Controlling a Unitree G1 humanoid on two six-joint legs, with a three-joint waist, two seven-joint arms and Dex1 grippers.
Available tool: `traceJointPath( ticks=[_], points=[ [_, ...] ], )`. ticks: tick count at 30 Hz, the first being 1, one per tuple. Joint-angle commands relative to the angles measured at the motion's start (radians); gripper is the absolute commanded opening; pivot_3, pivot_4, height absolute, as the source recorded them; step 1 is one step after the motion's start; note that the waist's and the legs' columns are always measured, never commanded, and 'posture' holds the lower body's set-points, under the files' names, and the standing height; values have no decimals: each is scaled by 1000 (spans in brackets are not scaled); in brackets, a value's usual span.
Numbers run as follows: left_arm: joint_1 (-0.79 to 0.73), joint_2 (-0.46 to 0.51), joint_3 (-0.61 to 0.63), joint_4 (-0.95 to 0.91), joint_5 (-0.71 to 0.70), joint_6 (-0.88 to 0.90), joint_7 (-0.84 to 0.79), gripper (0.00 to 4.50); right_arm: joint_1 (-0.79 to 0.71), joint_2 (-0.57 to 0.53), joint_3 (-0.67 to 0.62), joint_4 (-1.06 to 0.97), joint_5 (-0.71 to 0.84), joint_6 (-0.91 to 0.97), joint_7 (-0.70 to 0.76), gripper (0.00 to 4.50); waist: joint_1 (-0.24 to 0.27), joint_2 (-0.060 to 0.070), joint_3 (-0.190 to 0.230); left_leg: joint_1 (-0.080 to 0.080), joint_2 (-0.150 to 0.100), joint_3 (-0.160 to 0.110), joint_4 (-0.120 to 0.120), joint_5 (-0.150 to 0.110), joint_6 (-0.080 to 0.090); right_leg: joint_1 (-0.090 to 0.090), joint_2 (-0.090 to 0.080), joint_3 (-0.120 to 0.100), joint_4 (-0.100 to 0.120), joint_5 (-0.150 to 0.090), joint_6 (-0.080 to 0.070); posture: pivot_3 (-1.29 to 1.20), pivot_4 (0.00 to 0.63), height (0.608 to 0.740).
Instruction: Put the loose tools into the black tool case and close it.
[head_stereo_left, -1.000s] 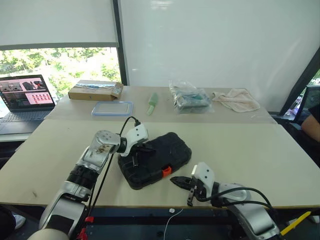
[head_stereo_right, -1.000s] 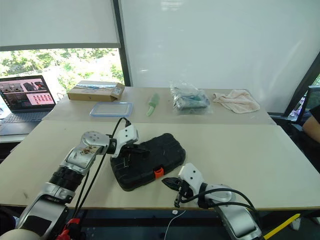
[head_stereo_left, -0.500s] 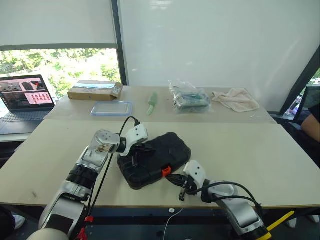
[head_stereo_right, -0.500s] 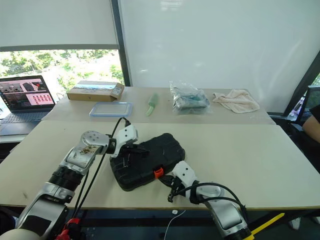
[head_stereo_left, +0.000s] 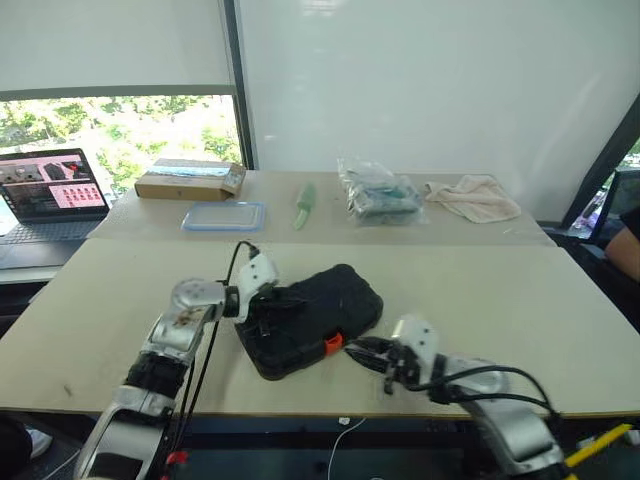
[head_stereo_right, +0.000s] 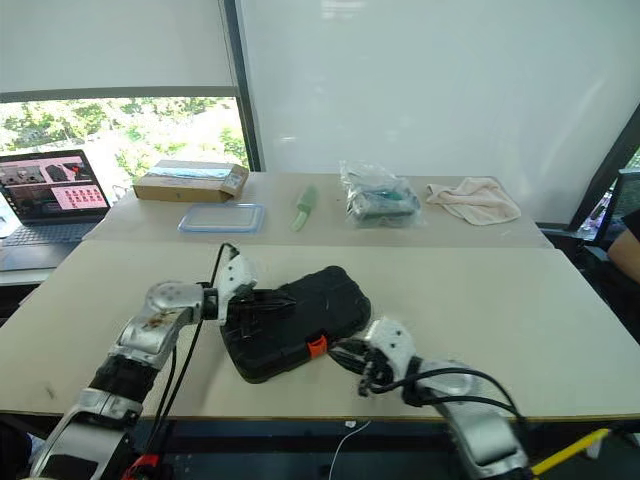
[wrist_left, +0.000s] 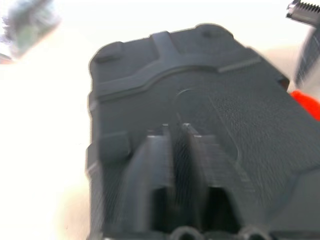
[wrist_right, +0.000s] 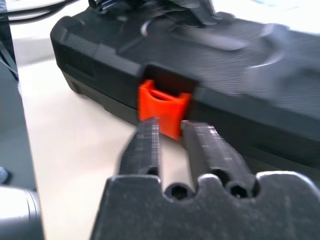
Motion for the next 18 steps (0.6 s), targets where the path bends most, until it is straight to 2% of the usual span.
traceJointPath(
  ticks=[1,5,7,10,12,18],
  points=[
    [66,66,70,-37,-50,-20,-34,2169,43,-52,-85,-59,56,-32,43,2560,-2,0,0,0,0,0,-1,0,0,-1,0,0,0,0,0,0,150,740],
    [250,234,210,-93,-122,-41,-120,3718,121,-162,-246,2,77,-193,158,3992,-1,0,2,-1,-1,1,-6,0,-1,-5,1,0,0,-2,-2,0,150,740],
    [361,285,268,-120,-121,-76,-105,4403,136,-170,-311,82,134,-334,263,4500,-7,0,2,-4,0,2,-7,0,-1,-9,1,0,0,-2,-2,0,150,740],
    [508,320,333,-173,-123,-136,-84,4467,135,-228,-371,185,168,-332,327,4500,1,2,4,-3,-1,2,-8,-1,-2,-8,0,0,-1,-5,-1,0,150,740],
    [579,329,373,-190,-124,-157,-59,4467,124,-252,-386,258,153,-392,365,4500,16,-1,6,-5,-2,3,-7,-2,-1,-9,-3,-1,0,-5,0,0,150,740],
    [661,310,413,-231,-129,-193,9,4467,95,-267,-381,368,126,-492,397,4500,33,-2,8,-10,-2,1,-5,-1,-2,-12,-5,-3,-1,-5,-1,0,150,740]
  ],
)
